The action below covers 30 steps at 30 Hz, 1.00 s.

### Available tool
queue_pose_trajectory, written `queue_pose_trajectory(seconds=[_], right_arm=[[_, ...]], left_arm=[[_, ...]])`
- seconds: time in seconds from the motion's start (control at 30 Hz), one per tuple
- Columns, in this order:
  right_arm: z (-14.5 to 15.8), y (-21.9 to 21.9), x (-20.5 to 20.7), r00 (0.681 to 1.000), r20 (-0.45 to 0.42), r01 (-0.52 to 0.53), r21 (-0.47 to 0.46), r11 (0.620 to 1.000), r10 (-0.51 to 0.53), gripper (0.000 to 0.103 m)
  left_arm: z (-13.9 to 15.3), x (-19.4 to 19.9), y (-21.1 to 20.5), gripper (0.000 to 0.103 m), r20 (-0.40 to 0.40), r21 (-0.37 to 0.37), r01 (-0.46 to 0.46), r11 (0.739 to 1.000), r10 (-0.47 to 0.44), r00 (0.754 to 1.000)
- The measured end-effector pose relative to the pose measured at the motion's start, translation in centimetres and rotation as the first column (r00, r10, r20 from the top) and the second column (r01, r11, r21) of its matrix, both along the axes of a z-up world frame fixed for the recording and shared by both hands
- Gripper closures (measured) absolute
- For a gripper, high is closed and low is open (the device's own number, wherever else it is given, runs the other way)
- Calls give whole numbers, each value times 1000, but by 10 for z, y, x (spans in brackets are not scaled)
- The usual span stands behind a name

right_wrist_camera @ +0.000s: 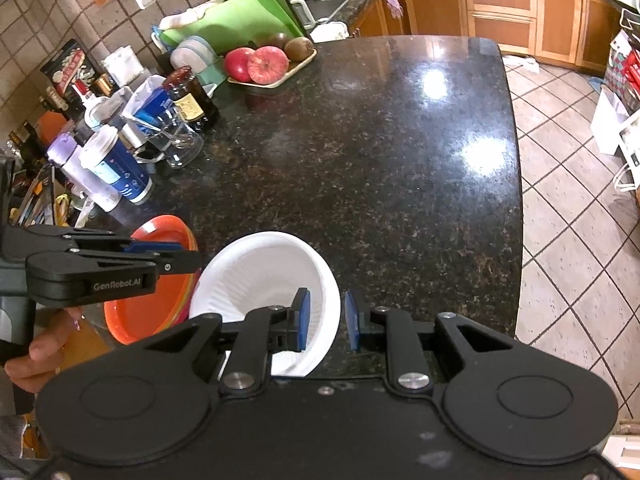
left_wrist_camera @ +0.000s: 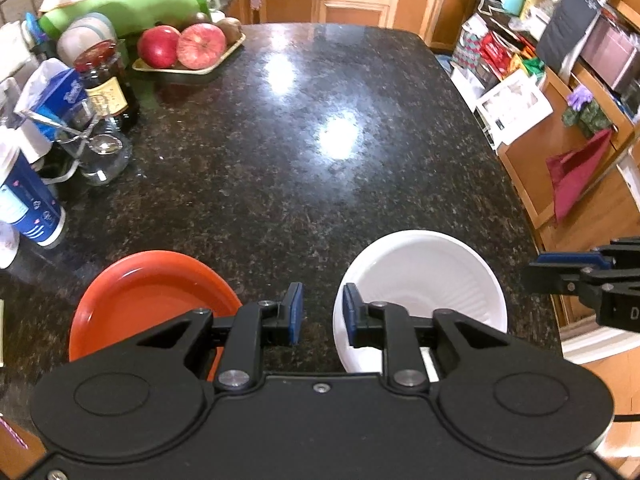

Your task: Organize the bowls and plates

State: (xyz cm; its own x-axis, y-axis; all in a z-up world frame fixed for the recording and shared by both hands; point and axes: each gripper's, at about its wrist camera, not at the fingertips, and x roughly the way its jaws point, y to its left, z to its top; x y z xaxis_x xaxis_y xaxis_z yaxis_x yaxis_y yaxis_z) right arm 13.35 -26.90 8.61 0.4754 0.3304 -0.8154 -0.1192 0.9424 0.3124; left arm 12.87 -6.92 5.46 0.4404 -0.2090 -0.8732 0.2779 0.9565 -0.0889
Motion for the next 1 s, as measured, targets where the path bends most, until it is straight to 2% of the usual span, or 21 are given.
queue_pose_trajectory(seconds=[0.17,0.3,0.5,0.77,1.0], right_arm=[[0,1,-2,1000,6,-23,0,1000,23,67],[-4,1,-2,999,16,-28,-20,999,28,57],[-19,0,5,999,-28,-37,8,999,38,56],[-36,3,11,996,-62,-58,31,998,59,56],[-44,2,18,994,-73,-80,36,996,82,56]], left_arm=[[2,-4,10,71,13,-9,-57,998,57,998],[-4,-6,13,70,-1,-5,-77,997,77,997],[-16,-8,6,70,-54,-15,-83,996,82,995],[-22,-14,0,70,-62,-14,-98,995,97,993],[-18,-17,5,70,-38,-16,-143,990,143,989]])
